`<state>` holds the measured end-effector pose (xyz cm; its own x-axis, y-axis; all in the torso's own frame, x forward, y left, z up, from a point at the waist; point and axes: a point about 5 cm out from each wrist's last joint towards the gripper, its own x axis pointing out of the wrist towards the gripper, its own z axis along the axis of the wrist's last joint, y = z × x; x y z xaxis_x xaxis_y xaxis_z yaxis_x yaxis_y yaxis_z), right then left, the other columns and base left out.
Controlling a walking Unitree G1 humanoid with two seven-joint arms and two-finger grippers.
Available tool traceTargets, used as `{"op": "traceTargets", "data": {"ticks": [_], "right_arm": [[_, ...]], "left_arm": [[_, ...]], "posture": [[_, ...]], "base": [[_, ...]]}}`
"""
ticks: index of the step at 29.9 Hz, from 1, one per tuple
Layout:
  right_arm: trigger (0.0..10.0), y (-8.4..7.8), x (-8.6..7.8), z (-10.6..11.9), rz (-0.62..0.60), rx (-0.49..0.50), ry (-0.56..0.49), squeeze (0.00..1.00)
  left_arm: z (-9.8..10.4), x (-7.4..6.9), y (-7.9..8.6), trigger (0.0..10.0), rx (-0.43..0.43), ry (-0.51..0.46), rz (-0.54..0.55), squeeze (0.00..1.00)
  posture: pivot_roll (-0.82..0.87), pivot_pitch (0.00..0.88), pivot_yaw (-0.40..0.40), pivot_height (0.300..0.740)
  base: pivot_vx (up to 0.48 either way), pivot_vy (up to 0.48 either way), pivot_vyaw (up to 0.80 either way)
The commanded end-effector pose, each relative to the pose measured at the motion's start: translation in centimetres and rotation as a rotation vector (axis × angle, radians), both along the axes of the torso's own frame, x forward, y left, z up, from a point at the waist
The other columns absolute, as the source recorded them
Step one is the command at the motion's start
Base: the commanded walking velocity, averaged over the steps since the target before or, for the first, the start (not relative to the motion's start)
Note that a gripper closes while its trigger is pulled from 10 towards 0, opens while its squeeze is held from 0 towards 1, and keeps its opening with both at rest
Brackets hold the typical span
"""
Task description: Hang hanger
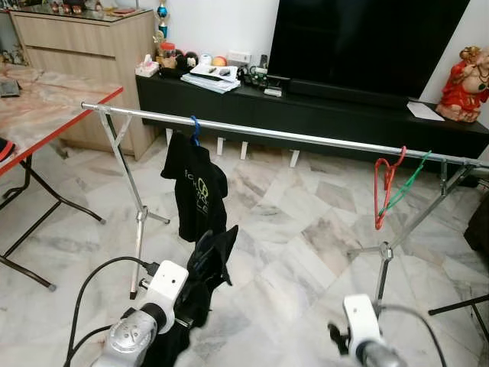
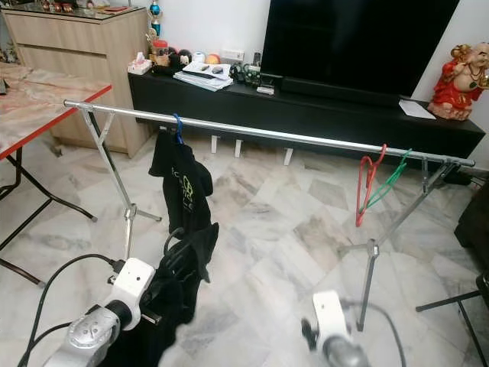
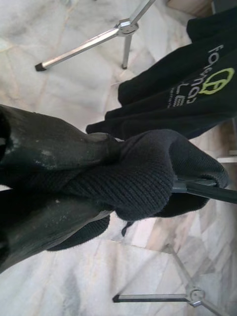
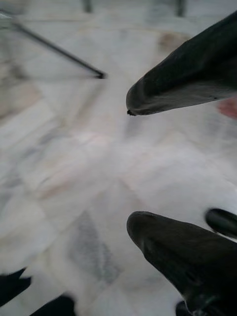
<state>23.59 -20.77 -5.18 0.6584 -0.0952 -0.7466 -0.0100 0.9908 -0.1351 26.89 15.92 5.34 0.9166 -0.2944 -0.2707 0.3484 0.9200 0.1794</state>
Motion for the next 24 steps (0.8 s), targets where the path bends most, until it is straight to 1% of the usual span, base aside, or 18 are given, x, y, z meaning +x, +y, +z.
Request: {"op": "traceTargets", "data": {"ticks": [1, 5, 6, 9, 13, 15, 19, 24], "right_arm": [[10.0, -0.2, -1.2, -0.8, -0.081, 0.016, 0.047, 0.00], [10.0, 0.3, -3.1, -2.1, -0.173, 0.053, 0.118, 0.00], [10.0, 0.7, -3.5, -2.3, -0.158, 0.061, 0.136, 0.00], [10.0, 0.9, -3.6, -2.4, -0.111, 0.056, 0.143, 0.00], [10.0, 1.1, -3.8, -2.5, -0.153, 0.075, 0.142, 0.00], [10.0, 1.3, -3.9, -2.6, -0.147, 0.067, 0.149, 0.00], [10.0, 1.5, -4.1, -2.7, -0.139, 0.066, 0.152, 0.00], [10.0, 1.6, -4.1, -2.8, -0.124, 0.069, 0.159, 0.00]], "left_arm": [[1.0, 0.3, -0.5, 10.0, -0.014, -0.054, -0.013, 0.00], [1.2, 0.3, -0.9, 10.0, -0.034, -0.057, -0.025, 0.00], [1.3, 0.3, -1.0, 10.0, -0.026, -0.058, -0.033, 0.00], [1.3, 0.4, -1.0, 10.0, -0.019, -0.062, -0.032, 0.00], [1.4, 0.6, -1.2, 10.0, -0.031, -0.067, -0.044, 0.00], [1.4, 0.6, -1.4, 10.0, -0.038, -0.067, -0.048, 0.00], [1.4, 0.6, -2.0, 10.0, -0.033, -0.061, -0.073, 0.00], [1.5, 0.6, -2.1, 10.0, -0.038, -0.059, -0.083, 0.00]], "posture": [[0.15, 0.000, -0.094, 0.740], [0.16, 0.000, -0.091, 0.740], [0.16, 0.000, -0.091, 0.740], [0.16, 0.000, -0.087, 0.740], [0.15, 0.000, -0.077, 0.740], [0.15, 0.000, -0.075, 0.740], [0.15, 0.000, -0.071, 0.740], [0.15, 0.000, -0.069, 0.740]], "base": [[0.000, 0.000, 0.00], [0.000, 0.000, 0.00], [0.000, 0.000, 0.00], [0.000, 0.000, 0.00], [0.000, 0.000, 0.00], [0.000, 0.000, 0.00], [0.281, 0.000, 0.00], [0.320, 0.000, 0.00]]}}
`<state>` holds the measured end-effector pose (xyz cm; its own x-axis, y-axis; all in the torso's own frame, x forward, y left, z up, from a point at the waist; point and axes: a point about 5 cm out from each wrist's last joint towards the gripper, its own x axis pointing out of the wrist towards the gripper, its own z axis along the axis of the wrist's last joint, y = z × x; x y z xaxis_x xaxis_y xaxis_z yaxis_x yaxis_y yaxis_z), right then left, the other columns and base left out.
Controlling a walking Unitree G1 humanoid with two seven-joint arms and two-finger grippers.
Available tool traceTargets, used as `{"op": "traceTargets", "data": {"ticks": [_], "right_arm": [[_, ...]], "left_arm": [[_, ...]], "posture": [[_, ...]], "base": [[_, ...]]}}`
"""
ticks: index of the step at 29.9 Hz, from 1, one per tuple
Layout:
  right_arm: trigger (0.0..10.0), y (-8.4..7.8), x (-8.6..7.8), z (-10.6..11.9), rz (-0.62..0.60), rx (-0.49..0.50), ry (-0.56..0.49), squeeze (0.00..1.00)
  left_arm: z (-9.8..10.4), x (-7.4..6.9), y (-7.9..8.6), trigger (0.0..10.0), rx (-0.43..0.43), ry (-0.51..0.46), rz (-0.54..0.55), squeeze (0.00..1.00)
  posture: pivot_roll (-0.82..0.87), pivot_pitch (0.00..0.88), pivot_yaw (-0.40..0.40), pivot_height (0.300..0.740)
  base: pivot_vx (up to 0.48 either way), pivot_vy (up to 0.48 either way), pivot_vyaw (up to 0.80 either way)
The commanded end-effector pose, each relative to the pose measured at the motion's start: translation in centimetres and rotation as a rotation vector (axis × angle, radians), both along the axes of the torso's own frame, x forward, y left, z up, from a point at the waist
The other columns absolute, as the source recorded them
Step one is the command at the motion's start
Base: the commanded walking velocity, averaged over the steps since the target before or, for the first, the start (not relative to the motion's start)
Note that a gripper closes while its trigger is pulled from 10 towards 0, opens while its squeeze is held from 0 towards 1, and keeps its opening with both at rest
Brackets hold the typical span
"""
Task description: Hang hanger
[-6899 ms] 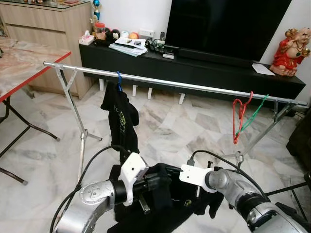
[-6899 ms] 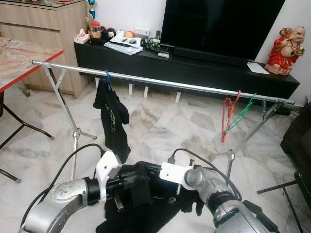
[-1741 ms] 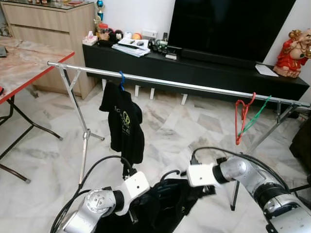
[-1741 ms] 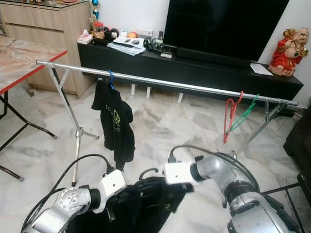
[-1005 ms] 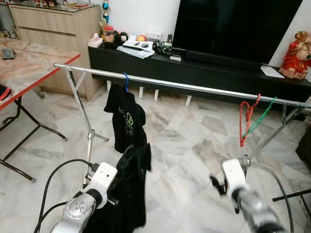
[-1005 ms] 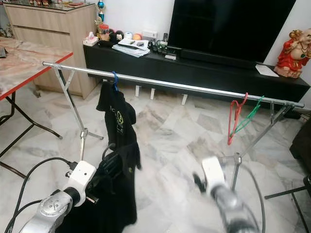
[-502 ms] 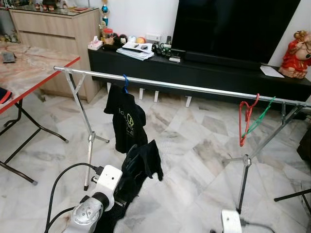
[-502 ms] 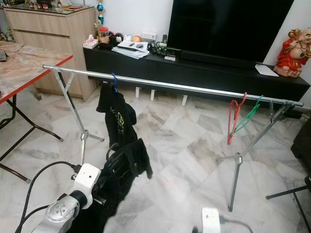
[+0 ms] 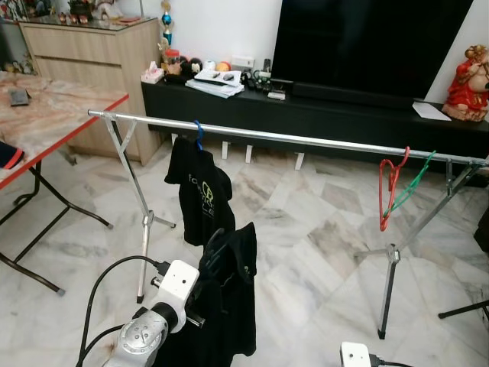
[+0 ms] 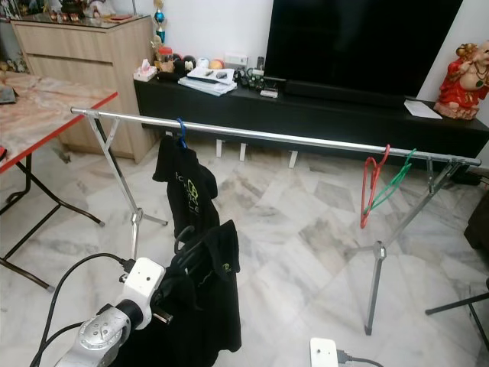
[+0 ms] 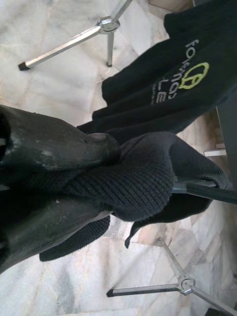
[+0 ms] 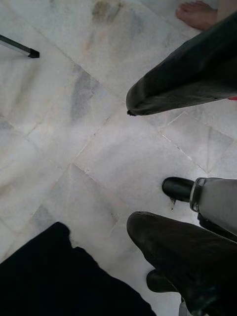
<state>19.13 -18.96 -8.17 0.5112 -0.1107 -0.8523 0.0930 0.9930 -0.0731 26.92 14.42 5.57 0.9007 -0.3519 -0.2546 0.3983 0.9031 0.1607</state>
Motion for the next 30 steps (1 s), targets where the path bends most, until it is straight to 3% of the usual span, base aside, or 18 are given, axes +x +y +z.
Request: {"op": "traceTargets", "data": {"ticks": [1, 30], "right_arm": [[10.0, -0.2, 0.4, 0.2, -0.004, 0.000, -0.009, 0.00], [10.0, -0.9, 0.8, 0.5, 0.000, -0.041, -0.014, 0.00]], "left_arm": [[1.3, 0.6, -0.6, 10.0, -0.014, -0.051, -0.027, 0.00], [1.8, 1.1, -1.8, 10.0, -0.021, -0.067, -0.060, 0.00]], "posture": [[0.15, 0.000, -0.069, 0.740], [0.15, 0.000, -0.082, 0.740]], "base": [[0.345, 0.000, 0.00], [0.365, 0.000, 0.00]]}}
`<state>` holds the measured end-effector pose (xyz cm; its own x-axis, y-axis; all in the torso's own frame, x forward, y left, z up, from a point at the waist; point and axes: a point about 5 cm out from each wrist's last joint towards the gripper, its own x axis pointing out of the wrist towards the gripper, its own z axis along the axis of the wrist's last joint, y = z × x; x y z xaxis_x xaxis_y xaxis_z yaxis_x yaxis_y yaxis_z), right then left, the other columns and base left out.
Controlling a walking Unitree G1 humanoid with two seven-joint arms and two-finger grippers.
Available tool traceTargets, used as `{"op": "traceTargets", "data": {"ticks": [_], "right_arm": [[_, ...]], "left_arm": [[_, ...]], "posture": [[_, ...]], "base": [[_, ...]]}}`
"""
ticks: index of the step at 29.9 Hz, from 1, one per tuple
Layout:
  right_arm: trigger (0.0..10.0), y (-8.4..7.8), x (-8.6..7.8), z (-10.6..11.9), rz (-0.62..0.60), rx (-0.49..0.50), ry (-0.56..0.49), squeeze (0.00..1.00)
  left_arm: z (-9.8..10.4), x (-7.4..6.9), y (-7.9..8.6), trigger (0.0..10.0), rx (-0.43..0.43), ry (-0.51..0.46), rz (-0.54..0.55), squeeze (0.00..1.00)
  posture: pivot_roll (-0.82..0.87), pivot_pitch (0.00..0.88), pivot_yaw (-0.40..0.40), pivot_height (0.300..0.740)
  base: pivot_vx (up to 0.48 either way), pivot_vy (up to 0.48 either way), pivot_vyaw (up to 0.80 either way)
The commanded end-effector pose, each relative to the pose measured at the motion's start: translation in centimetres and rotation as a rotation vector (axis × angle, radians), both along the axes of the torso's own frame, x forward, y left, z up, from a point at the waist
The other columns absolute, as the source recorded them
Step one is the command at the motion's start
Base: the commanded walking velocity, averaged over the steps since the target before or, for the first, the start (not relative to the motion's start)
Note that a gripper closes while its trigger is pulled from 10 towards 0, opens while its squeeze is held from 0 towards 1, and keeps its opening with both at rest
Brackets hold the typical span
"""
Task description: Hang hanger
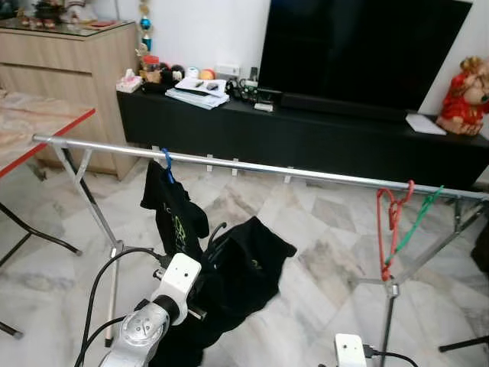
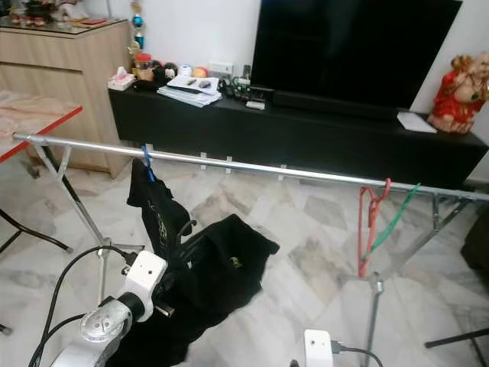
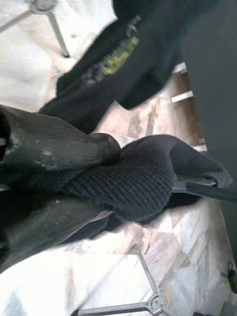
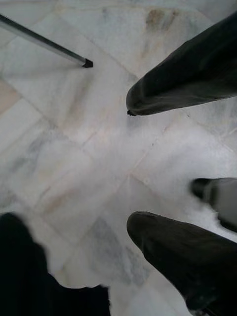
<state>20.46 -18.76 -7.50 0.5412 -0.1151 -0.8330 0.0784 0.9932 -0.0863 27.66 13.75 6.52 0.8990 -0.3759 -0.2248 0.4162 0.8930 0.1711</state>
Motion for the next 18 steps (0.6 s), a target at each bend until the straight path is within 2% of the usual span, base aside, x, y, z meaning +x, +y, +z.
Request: {"op": "traceTargets", "data": {"ticks": [1, 18], "right_arm": [[10.0, -1.0, -0.5, -0.1, -0.018, -0.024, 0.018, 0.00], [10.0, -1.0, -0.5, -0.1, -0.007, -0.031, 0.018, 0.00]], "left_arm": [[0.9, 0.4, -1.2, 10.0, -0.018, -0.035, -0.037, 0.00], [1.1, 0.6, -2.7, 10.0, -0.024, -0.036, -0.104, 0.00]], "posture": [[0.15, 0.000, -0.082, 0.740], [0.15, 0.000, -0.079, 0.740]], "base": [[0.375, 0.000, 0.00], [0.376, 0.000, 0.00]]}}
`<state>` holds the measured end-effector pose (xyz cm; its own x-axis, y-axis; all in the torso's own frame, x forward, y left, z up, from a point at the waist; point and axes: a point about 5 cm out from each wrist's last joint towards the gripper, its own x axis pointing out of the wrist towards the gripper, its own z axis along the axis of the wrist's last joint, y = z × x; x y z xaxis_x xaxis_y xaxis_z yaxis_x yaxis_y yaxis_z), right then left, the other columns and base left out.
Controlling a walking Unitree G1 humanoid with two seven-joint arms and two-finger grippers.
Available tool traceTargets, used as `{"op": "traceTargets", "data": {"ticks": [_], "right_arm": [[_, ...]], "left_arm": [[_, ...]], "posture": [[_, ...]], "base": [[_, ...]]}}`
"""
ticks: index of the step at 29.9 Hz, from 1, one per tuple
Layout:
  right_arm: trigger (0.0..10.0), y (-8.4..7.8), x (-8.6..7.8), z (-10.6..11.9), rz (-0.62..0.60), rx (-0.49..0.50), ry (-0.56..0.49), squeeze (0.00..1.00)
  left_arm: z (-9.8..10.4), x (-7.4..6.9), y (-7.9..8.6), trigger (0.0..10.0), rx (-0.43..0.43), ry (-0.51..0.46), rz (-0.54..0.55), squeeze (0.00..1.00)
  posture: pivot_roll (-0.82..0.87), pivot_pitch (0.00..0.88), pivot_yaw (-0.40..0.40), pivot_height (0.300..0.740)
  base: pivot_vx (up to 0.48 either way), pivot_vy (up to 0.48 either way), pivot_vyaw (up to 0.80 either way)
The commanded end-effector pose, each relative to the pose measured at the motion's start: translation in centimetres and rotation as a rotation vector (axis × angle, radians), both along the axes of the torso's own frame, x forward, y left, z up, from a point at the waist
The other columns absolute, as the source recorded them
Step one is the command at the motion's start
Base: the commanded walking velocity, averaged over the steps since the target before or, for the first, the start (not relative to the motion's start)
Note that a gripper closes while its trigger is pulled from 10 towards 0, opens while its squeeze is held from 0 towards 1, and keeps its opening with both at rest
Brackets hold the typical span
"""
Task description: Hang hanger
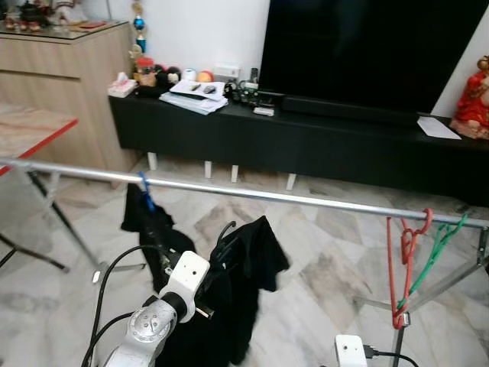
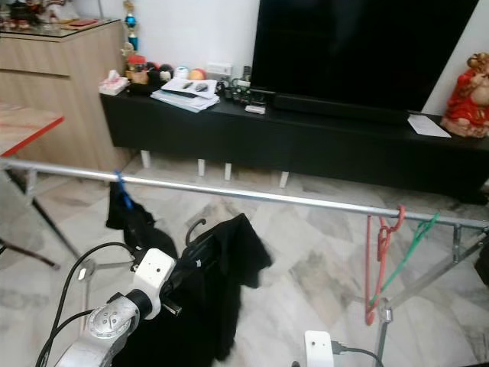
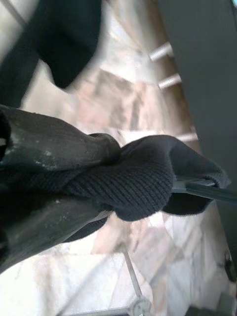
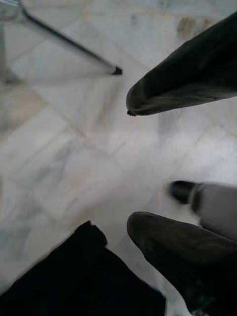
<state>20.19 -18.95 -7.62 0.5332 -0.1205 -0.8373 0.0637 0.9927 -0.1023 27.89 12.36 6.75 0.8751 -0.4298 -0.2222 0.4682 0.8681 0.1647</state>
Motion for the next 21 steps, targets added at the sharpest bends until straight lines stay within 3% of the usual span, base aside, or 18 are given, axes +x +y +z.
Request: {"op": "traceTargets", "data": {"ticks": [1, 7, 15, 21], "right_arm": [[10.0, -0.8, -0.2, 0.0, -0.021, -0.016, 0.007, 0.00], [10.0, -0.7, -0.3, 0.0, -0.010, -0.018, 0.017, 0.00], [10.0, -0.7, -0.3, 0.0, -0.003, -0.018, 0.016, 0.00], [10.0, -0.6, -0.2, -0.1, 0.007, -0.016, 0.018, 0.00]], "left_arm": [[0.9, 0.4, -1.3, 10.0, -0.019, -0.036, -0.047, 0.00], [0.7, 0.2, -2.2, 10.0, 0.011, -0.027, -0.122, 0.00], [0.2, -0.5, -3.7, 10.0, 0.043, 0.009, -0.262, 0.00], [0.4, 0.2, -4.5, 10.0, 0.076, -0.008, -0.292, 0.00]], "posture": [[0.15, 0.000, -0.079, 0.740], [0.14, 0.000, -0.075, 0.740], [0.14, 0.000, -0.075, 0.740], [0.14, 0.000, -0.070, 0.740]], "base": [[0.375, 0.000, 0.00], [0.372, 0.000, 0.00], [0.000, 0.000, 0.00], [0.000, 0.000, 0.00]]}}
